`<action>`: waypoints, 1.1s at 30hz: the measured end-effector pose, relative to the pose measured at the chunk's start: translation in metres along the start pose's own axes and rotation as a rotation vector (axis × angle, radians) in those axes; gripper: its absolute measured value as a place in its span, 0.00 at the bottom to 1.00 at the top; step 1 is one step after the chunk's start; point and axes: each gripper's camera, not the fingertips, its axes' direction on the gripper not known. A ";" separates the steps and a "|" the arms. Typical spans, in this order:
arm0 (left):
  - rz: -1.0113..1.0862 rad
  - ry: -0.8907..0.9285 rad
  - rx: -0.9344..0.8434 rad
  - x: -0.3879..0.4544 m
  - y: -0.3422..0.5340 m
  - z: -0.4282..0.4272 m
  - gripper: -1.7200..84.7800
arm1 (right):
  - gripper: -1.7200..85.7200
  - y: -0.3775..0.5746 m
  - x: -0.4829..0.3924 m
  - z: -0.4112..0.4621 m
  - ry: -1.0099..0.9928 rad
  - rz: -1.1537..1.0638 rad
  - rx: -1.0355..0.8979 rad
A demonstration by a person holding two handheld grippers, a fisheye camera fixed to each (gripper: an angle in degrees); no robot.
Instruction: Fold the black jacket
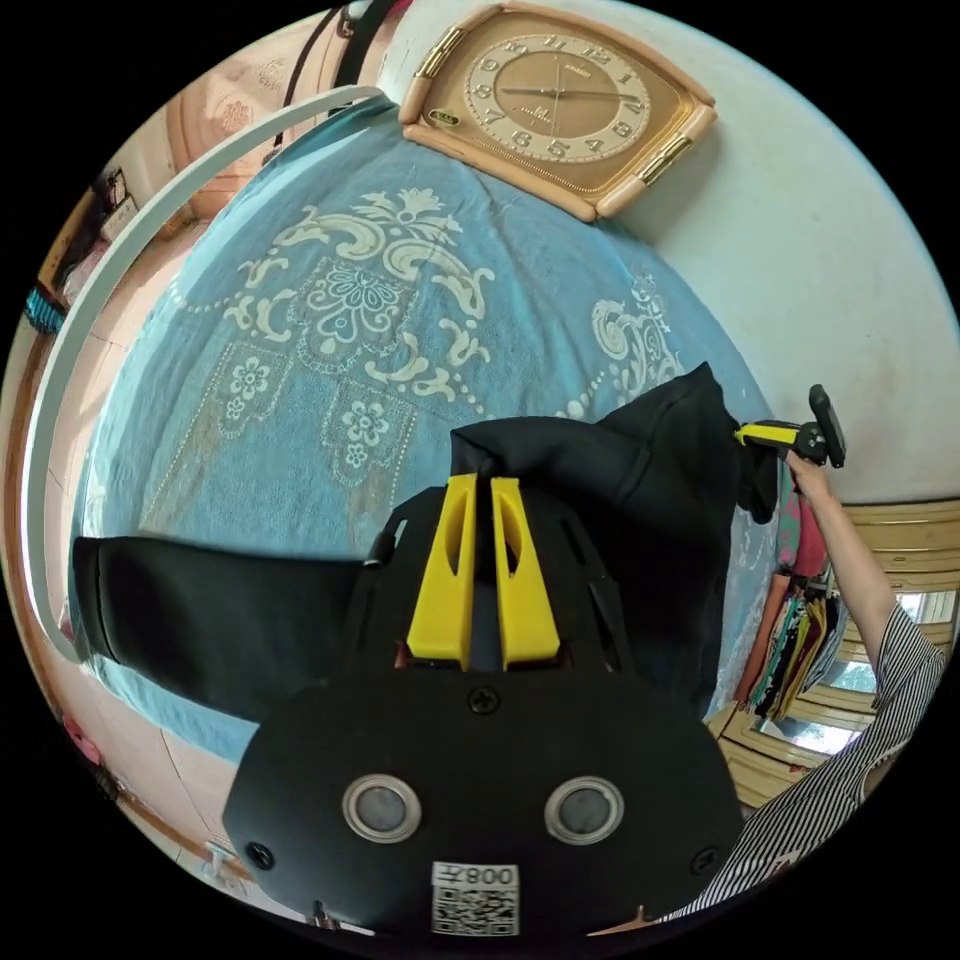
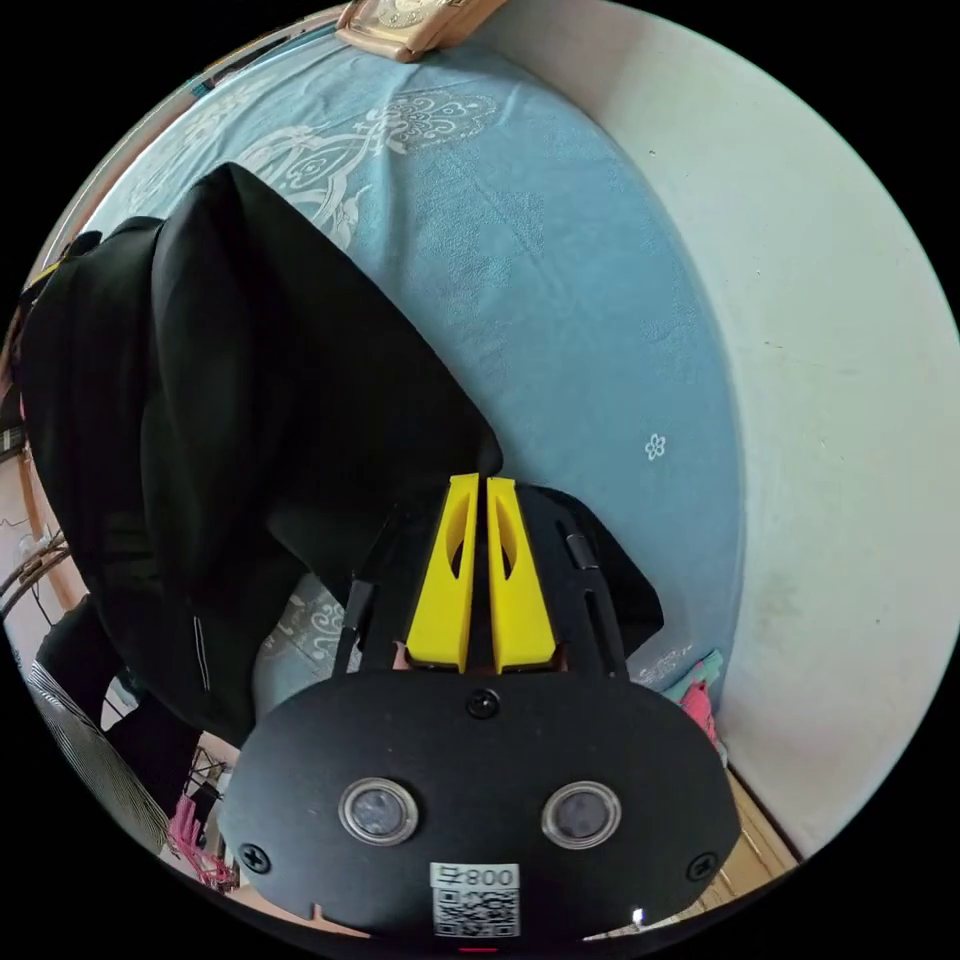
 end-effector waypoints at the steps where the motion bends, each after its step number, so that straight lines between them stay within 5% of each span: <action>1: 0.006 0.015 0.036 0.007 0.003 -0.011 0.05 | 0.03 0.012 0.007 -0.009 -0.025 0.032 0.025; 5: 0.037 0.121 0.199 0.031 0.006 -0.061 0.04 | 0.03 0.072 0.039 -0.054 -0.056 0.149 0.128; 13: 0.156 0.169 0.221 0.096 -0.098 -0.062 0.05 | 0.04 0.125 0.137 -0.087 -0.077 0.423 0.131; 17: 0.079 -0.073 0.160 0.123 -0.139 -0.010 0.06 | 0.07 0.118 0.161 -0.041 -0.105 0.569 0.058; 25: -0.018 0.095 0.047 0.077 -0.041 0.046 0.11 | 0.15 0.165 0.102 0.058 -0.258 0.535 0.103; 33: -0.308 -0.018 -0.061 0.029 0.002 0.098 0.08 | 0.06 0.140 0.066 0.145 -0.043 0.343 -0.209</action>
